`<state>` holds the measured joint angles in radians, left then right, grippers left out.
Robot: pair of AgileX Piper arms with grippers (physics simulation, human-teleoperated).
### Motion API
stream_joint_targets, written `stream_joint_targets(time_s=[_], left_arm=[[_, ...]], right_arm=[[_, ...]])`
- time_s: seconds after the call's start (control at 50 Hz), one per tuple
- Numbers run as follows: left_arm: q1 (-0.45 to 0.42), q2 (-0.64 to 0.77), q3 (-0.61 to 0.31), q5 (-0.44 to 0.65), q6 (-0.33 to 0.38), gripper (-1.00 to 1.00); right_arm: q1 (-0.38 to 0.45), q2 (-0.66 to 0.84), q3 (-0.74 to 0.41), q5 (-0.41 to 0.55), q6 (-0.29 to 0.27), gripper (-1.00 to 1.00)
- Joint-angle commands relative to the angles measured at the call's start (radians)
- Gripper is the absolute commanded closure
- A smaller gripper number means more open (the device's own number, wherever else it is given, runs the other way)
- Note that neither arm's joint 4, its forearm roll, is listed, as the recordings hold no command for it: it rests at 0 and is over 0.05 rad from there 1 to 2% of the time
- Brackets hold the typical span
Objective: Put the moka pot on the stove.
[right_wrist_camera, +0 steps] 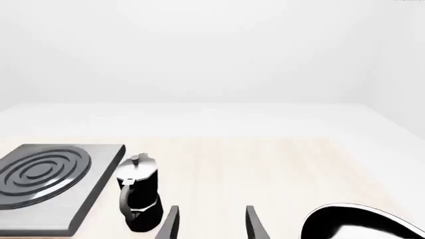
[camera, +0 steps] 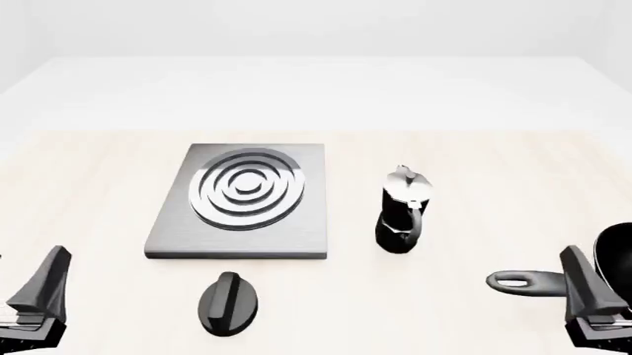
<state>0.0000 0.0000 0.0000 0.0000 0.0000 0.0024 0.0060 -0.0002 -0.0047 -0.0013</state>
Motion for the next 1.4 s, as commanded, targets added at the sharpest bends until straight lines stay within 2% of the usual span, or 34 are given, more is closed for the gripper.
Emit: stream_joint_targets(time_s=[0.02,0.08,0.26,0.38,0.48,0.54,0.62,0.7,0.88,0.9,0.96,1.2,1.24,1.26,1.36,1.38,1.4], left_arm=[[0.000,0.000,0.000,0.000,0.000,-1.00],[0.000,0.000,0.000,0.000,0.000,-1.00],[0.000,0.000,0.000,0.000,0.000,-1.00],[0.000,0.000,0.000,0.000,0.000,-1.00],[0.000,0.000,0.000,0.000,0.000,-1.00],[0.000,0.000,0.000,0.000,0.000,-1.00],[0.000,0.000,0.000,0.000,0.000,-1.00],[0.000,0.000,0.000,0.000,0.000,-1.00],[0.000,0.000,0.000,0.000,0.000,-1.00],[0.000,0.000,0.000,0.000,0.000,-1.00],[0.000,0.000,0.000,0.000,0.000,-1.00],[0.000,0.000,0.000,0.000,0.000,-1.00],[0.000,0.000,0.000,0.000,0.000,-1.00],[0.000,0.000,0.000,0.000,0.000,-1.00],[0.000,0.000,0.000,0.000,0.000,-1.00],[0.000,0.000,0.000,0.000,0.000,-1.00],[0.000,0.000,0.000,0.000,0.000,-1.00]], right_arm=[[0.016,0.029,-0.001,-0.031,-0.020,-1.00],[0.006,0.093,0.000,-0.077,-0.016,-1.00],[0.048,0.056,-0.015,-0.036,-0.039,-1.00],[0.073,0.094,-0.018,-0.061,-0.035,-1.00],[0.111,0.103,-0.035,-0.048,-0.039,-1.00],[0.163,0.073,-0.053,-0.032,-0.018,-1.00],[0.181,0.128,-0.050,-0.084,-0.005,-1.00],[0.209,0.191,-0.041,-0.145,-0.016,-1.00],[0.254,0.270,-0.050,-0.209,-0.009,-1.00],[0.270,0.279,-0.053,-0.211,0.014,-1.00],[0.290,0.288,-0.054,-0.220,0.019,-1.00],[0.326,0.375,-0.033,-0.321,0.010,-1.00],[0.331,0.392,-0.029,-0.341,0.012,-1.00],[0.341,0.446,-0.023,-0.398,0.004,-1.00],[0.350,0.509,-0.023,-0.453,0.014,-1.00],[0.379,0.735,-0.015,-0.649,0.022,-1.00],[0.379,0.770,-0.013,-0.685,0.023,-1.00]])
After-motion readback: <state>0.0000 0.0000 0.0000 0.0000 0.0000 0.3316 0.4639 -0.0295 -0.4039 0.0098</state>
